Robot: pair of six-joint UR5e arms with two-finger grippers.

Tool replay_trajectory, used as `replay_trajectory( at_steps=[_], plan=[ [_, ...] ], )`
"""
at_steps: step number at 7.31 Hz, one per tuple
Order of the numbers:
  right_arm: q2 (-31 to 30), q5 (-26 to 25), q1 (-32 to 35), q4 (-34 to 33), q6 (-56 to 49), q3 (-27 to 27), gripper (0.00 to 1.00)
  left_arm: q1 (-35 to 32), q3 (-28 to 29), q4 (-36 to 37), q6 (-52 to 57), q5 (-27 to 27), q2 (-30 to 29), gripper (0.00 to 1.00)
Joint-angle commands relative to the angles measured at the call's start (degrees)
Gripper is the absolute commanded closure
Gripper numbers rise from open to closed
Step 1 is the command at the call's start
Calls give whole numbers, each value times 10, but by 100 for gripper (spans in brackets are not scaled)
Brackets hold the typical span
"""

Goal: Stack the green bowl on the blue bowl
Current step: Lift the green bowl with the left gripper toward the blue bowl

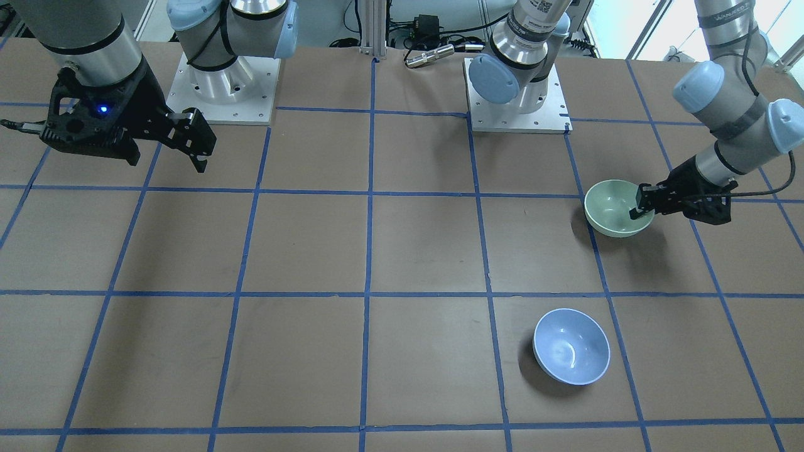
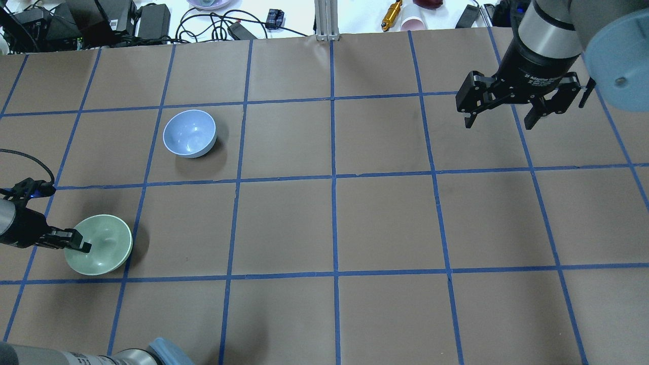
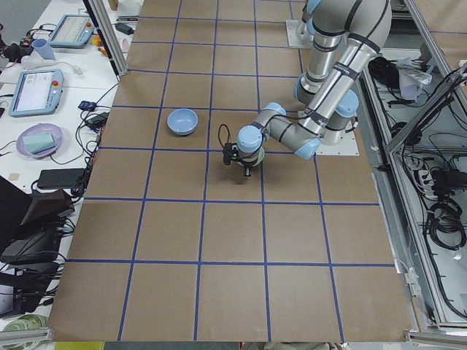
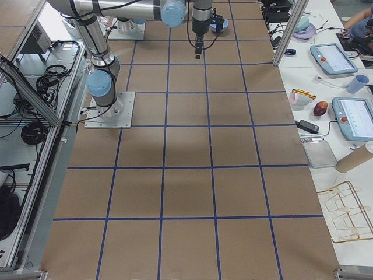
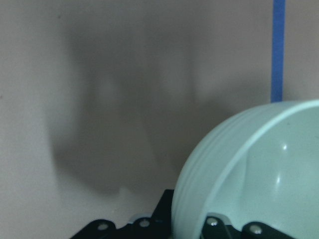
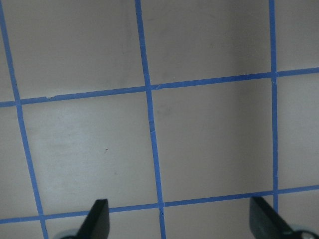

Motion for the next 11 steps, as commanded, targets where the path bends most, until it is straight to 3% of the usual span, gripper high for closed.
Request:
replay_trajectory(
  at_steps=[1,4,6,7,11],
  plan=[
    [0,0,0,0,0,0,0,-1,88,-126,-5,-22,3,100],
    [0,0,0,0,0,0,0,-32,185,-204,-44,-64,-8,100],
    [0,0,0,0,0,0,0,-122,226,-205,-163,-67,-16,100],
    [0,0,0,0,0,0,0,-153,252,-203,-223,-100,-26,100],
    [0,1,0,0,0,0,0,-219,322,-195,-319,-155,-92,100]
  ],
)
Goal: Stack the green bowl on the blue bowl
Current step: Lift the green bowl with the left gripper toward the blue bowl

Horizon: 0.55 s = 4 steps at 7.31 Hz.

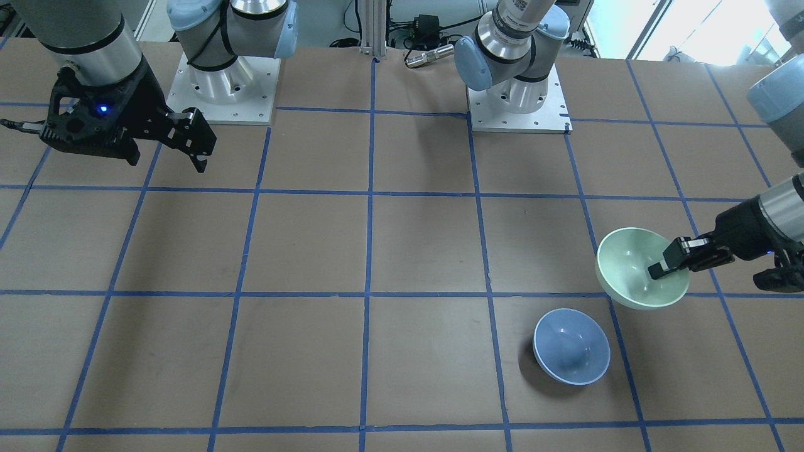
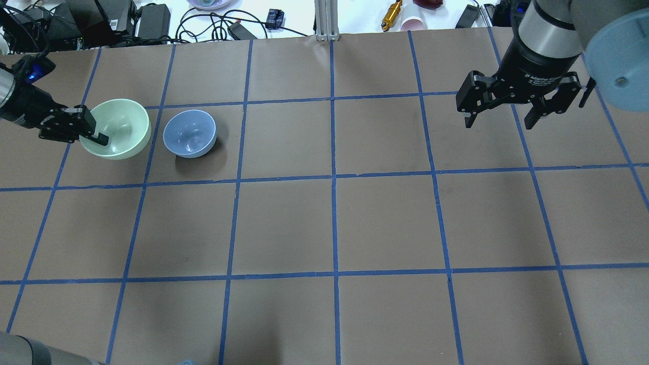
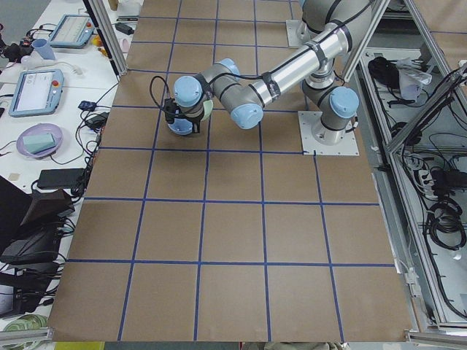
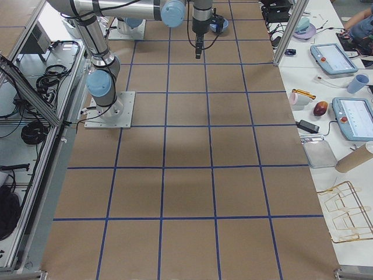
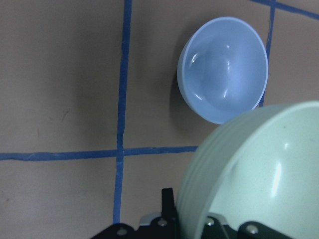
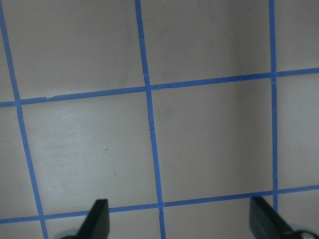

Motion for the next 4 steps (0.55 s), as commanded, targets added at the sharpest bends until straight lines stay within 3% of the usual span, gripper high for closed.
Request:
replay_trajectory(
  at_steps=[1,4],
  plan=[
    [0,-1,0,0,0,0,0,-38,25,18,-54,-20,-31,100],
    [0,-1,0,0,0,0,0,-53,28,49,-63,-49,-57,100]
  ],
)
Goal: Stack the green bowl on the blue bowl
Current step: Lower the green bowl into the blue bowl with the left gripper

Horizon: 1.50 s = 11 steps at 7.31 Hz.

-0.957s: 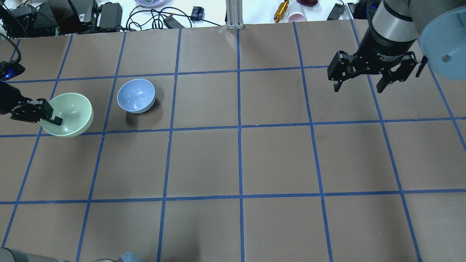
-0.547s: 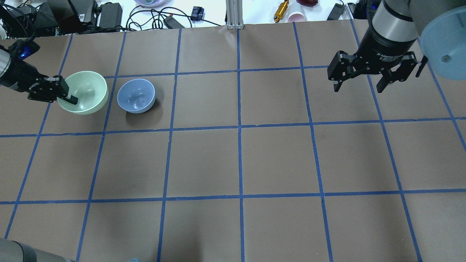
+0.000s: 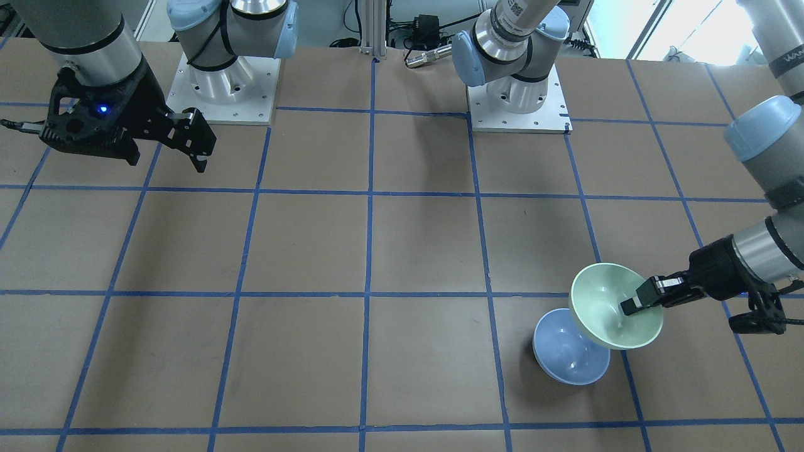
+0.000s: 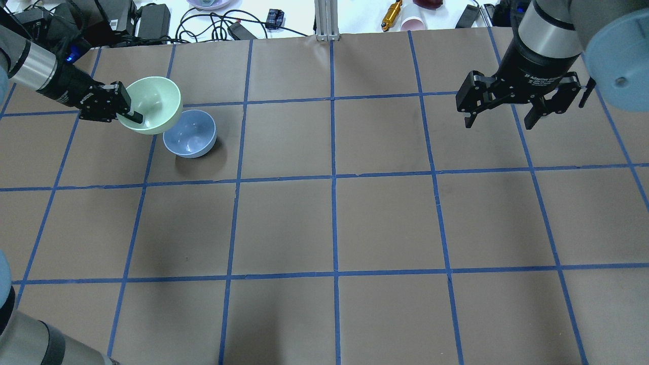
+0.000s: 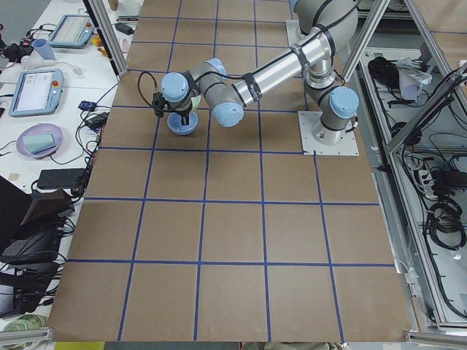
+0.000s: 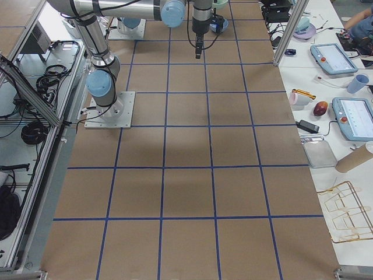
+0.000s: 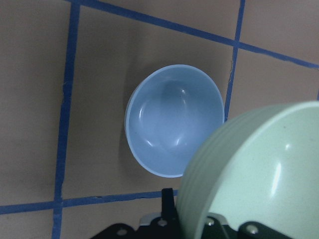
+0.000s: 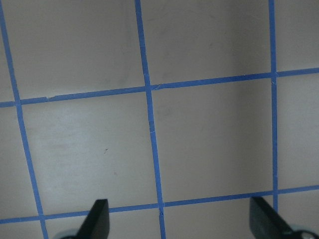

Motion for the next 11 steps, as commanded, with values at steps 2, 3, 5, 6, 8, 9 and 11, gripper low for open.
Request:
replay_trajectory(
  at_steps=[2,3,5,6,8,9,11],
  plan=[
    [0,0,0,0,0,0,0,-11,0,41,-1,-5,-30,100],
    [0,0,0,0,0,0,0,-12,0,50,4,-4,-36,100],
    [0,0,0,0,0,0,0,-12,-5,57,2,-3,-46,100],
    [0,0,0,0,0,0,0,-13,-6,56,3,-2,-46,100],
    [0,0,0,0,0,0,0,-13,-6,57,3,0,-53,100],
    [0,0,0,0,0,0,0,-13,-6,57,4,2,-56,100],
    [0,0,0,0,0,0,0,-13,-6,57,4,3,-57,100]
  ],
)
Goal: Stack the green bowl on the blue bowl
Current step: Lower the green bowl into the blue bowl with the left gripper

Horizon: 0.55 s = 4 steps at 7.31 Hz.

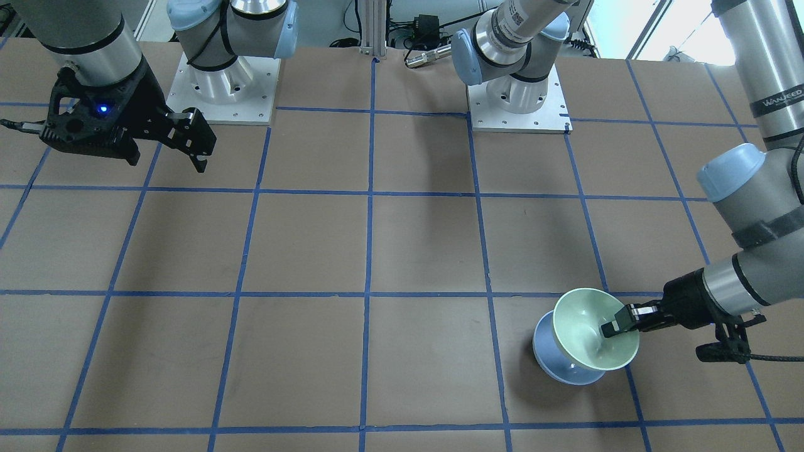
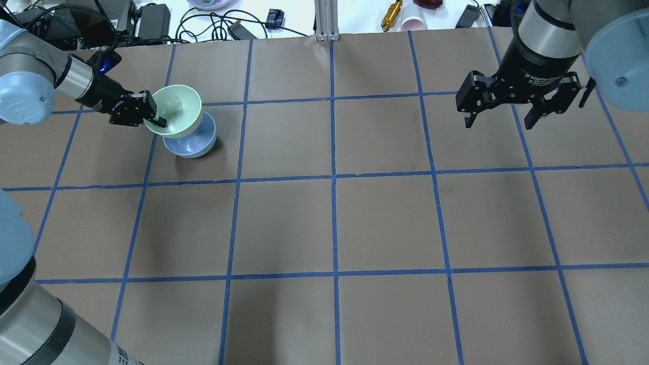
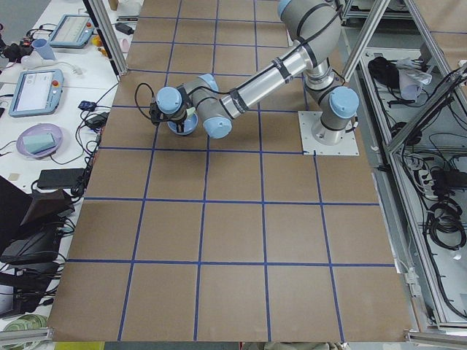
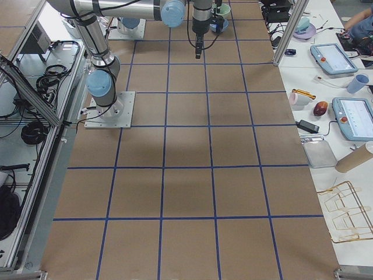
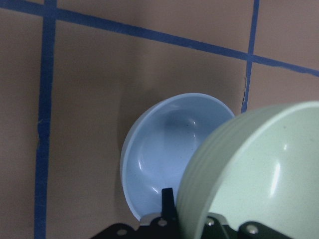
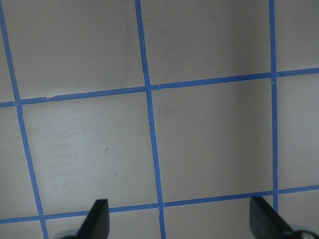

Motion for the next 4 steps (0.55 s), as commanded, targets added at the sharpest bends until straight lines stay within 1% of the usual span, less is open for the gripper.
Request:
replay_trajectory(
  at_steps=[1,4],
  plan=[
    [0,0,0,0,0,0,0,0,0,0,0,1,-1,100],
    [0,0,0,0,0,0,0,0,0,0,-1,1,-9,100]
  ],
)
